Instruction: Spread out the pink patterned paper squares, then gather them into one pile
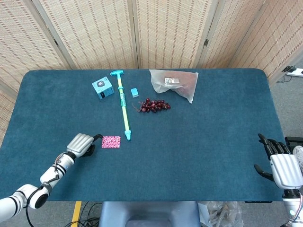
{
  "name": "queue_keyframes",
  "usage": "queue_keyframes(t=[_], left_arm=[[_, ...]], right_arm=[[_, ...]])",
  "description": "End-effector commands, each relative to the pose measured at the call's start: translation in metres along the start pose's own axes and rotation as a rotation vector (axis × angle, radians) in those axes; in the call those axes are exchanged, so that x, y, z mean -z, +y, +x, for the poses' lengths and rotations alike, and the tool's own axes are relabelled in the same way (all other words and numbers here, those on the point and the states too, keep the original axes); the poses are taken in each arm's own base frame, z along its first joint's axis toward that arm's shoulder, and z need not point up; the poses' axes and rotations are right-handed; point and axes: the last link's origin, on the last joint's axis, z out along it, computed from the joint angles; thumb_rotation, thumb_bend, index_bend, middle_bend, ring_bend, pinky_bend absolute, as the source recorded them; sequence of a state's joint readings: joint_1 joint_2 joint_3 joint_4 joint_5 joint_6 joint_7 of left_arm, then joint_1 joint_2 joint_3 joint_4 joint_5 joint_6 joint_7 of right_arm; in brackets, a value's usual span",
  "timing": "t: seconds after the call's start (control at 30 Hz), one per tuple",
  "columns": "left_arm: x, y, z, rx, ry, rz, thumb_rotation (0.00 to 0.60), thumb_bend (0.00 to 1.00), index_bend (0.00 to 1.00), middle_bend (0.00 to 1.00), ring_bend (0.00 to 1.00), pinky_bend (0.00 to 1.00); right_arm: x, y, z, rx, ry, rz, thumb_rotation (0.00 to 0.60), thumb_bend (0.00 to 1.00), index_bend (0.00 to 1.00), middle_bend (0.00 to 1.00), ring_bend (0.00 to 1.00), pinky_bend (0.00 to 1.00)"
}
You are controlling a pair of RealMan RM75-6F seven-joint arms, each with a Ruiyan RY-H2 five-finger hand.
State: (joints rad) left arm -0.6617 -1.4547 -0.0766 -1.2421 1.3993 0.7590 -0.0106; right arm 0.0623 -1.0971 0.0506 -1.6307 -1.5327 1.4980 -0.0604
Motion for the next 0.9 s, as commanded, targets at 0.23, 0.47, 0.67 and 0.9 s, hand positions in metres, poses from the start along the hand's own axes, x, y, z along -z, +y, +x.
queue_keyframes(t=[0.23,0.47,0.67,0.9], left_arm=[[-0.013,0.018,-0.007,-0.021,-0.035,-0.028,0.6,0.74,0.23,1.0,1.0,1.0],[-0.018,0.021,-0.007,-0.047,-0.058,-0.022,0.6,0.74,0.23,1.0,1.0,1.0],[-0.007,0.015,-0.005,-0.084,-0.075,-0.006,0.6,0.74,0.25,1.0,1.0,1.0],[0.013,-0.001,0.0,-0.115,-0.097,0.038,0.6,0.74,0.26,1.0,1.0,1.0]], right_arm=[[-0.002,0.002,-0.004,-0.017,-0.01,-0.004,0.6,0.24,0.0,0.26,0.19,0.19],[-0.001,0.003,-0.005,-0.025,-0.007,-0.004,0.6,0.24,0.0,0.26,0.19,0.19],[0.001,0.005,-0.006,-0.031,-0.008,-0.003,0.6,0.24,0.0,0.26,0.19,0.19],[0.004,0.006,-0.005,-0.035,0.001,-0.001,0.6,0.24,0.0,0.26,0.19,0.19]])
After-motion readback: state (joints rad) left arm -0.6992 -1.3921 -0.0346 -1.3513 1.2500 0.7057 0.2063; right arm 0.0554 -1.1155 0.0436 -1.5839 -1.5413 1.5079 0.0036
